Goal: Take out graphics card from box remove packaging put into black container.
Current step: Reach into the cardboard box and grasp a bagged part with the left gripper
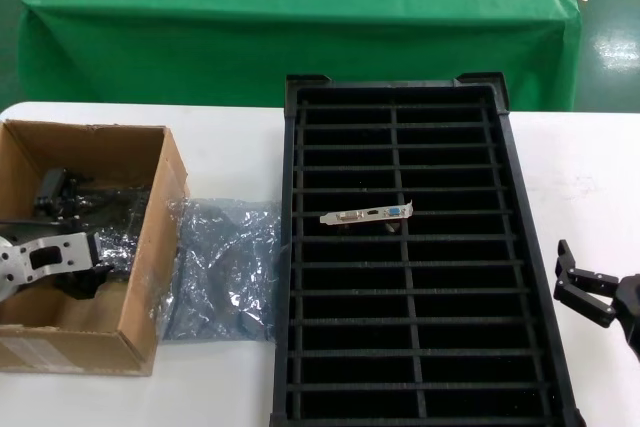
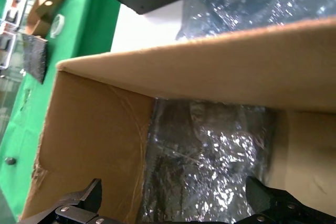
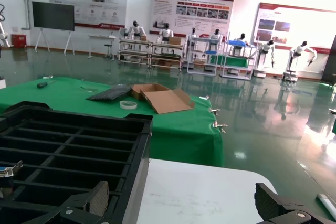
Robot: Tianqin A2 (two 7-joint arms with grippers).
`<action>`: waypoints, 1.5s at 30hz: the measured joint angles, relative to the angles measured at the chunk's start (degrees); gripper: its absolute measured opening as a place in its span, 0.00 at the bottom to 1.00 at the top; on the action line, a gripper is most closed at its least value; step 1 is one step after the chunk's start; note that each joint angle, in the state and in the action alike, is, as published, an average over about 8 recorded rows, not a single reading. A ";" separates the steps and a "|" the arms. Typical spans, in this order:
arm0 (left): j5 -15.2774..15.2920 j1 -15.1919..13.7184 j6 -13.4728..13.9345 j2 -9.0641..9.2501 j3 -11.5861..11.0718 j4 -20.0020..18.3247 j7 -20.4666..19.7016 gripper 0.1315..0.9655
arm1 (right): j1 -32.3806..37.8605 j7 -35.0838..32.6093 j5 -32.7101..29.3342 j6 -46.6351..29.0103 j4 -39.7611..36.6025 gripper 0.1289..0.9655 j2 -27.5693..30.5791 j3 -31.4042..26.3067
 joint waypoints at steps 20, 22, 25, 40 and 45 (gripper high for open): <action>0.67 -6.05 -1.07 3.75 -3.08 12.43 17.36 1.00 | 0.00 0.00 0.00 0.00 0.00 1.00 0.00 0.00; -0.26 -6.47 -2.19 4.42 -4.30 13.76 20.63 1.00 | 0.00 0.00 0.00 0.00 0.00 1.00 0.00 0.00; -1.96 -6.95 -3.72 5.36 -6.45 15.46 25.62 1.00 | 0.00 0.00 0.00 0.00 0.00 1.00 0.00 0.00; -5.76 -7.41 -3.03 7.32 -11.85 18.64 37.81 1.00 | 0.00 0.00 0.00 0.00 0.00 1.00 0.00 0.00; -2.44 -8.22 1.24 6.19 -8.38 18.53 32.03 1.00 | 0.00 0.00 0.00 0.00 0.00 1.00 0.00 0.00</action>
